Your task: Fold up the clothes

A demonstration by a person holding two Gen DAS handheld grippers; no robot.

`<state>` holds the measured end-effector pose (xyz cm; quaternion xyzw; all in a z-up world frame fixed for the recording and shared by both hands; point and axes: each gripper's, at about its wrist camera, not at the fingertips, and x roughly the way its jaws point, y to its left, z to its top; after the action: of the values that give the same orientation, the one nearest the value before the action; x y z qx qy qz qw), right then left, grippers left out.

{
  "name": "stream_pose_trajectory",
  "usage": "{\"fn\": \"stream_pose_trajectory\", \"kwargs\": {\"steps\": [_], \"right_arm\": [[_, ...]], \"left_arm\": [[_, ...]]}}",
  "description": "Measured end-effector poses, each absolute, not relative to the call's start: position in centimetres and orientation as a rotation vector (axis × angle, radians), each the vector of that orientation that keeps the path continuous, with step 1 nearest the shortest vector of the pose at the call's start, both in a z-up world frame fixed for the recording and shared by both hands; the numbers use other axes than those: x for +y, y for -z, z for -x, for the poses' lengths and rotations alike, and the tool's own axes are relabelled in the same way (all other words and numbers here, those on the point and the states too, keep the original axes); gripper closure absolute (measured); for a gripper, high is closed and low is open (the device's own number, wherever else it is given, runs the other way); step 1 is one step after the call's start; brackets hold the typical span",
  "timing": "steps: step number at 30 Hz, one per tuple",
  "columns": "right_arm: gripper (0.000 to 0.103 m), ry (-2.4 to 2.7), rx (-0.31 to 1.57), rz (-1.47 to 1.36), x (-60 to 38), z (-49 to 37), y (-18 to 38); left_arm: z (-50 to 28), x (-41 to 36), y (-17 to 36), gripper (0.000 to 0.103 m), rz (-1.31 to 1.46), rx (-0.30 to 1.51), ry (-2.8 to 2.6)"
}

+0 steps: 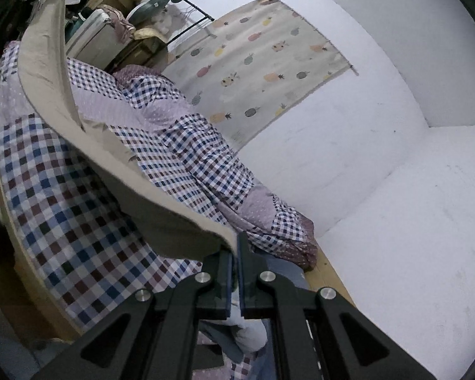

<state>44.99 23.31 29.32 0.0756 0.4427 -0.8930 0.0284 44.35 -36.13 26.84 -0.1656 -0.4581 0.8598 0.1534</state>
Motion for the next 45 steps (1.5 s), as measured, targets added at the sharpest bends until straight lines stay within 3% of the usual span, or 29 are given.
{"fn": "stream_pose_trajectory", "kwargs": {"steps": [9, 20, 35, 45], "right_arm": [[0.103, 2.7, 1.301, -0.292, 24.0, -49.9, -29.7], [0.103, 2.656, 1.281, -0.535, 25.7, -42.9, -26.9], [0.103, 2.573, 1.33, -0.626, 23.1, -25.2, -29.1], [0.103, 2.401, 1.292, -0.955, 19.8, -6.2, -23.0]], "left_arm": [[-44.8, -35.5, -26.1, 0.102, 0.548, -1.322, -2.464], [-36.4, -36.4, -22.2, 0.102, 0.746, -1.43, -2.442], [-17.2, -36.5, -22.8, 0.102, 0.884, -1.405, -2.507], [-1.1, -36.9, -13.0, 0.102, 1.222, -1.433, -2.54]]}}
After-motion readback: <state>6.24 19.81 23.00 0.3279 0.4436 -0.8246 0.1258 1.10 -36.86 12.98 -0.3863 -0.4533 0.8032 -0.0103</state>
